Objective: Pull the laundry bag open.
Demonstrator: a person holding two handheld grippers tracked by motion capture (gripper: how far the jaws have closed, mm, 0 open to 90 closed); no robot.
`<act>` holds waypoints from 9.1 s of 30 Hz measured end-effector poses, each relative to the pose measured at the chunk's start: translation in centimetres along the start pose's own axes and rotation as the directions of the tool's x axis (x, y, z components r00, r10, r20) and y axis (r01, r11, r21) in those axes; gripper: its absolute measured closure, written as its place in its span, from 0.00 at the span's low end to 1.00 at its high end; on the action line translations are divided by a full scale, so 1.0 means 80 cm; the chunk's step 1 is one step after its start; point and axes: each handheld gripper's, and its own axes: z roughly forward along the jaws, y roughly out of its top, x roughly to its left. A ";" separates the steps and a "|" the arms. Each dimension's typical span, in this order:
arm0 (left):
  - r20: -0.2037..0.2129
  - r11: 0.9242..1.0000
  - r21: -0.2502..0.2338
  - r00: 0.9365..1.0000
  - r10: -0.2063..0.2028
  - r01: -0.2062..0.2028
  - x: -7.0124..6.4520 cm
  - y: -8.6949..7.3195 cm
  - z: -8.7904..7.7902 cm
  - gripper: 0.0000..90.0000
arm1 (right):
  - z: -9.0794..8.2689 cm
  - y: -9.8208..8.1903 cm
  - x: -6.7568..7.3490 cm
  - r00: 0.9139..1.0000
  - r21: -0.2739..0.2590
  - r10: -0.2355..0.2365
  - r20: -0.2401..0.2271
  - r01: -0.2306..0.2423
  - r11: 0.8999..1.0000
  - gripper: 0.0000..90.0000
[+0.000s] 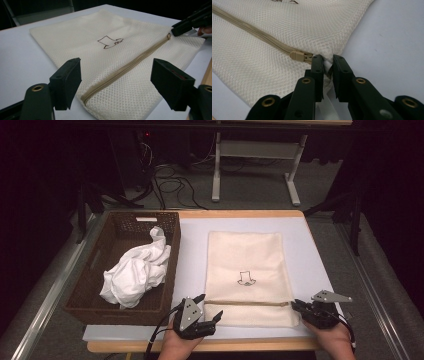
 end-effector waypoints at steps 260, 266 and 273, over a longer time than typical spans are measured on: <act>-0.025 0.980 0.094 0.984 -0.175 0.177 -0.029 0.020 0.095 0.97 | -0.027 0.015 0.022 0.999 -0.276 -0.028 -0.044 0.015 0.961 0.96; -0.045 0.979 0.107 0.985 -0.169 0.173 -0.015 0.014 0.075 0.97 | -0.026 0.015 0.022 0.999 -0.269 -0.028 -0.043 0.015 0.963 0.97; -0.066 0.976 0.131 0.984 -0.165 0.172 0.000 0.005 0.056 0.97 | -0.024 0.015 0.024 0.998 -0.260 -0.029 -0.047 0.016 0.965 0.97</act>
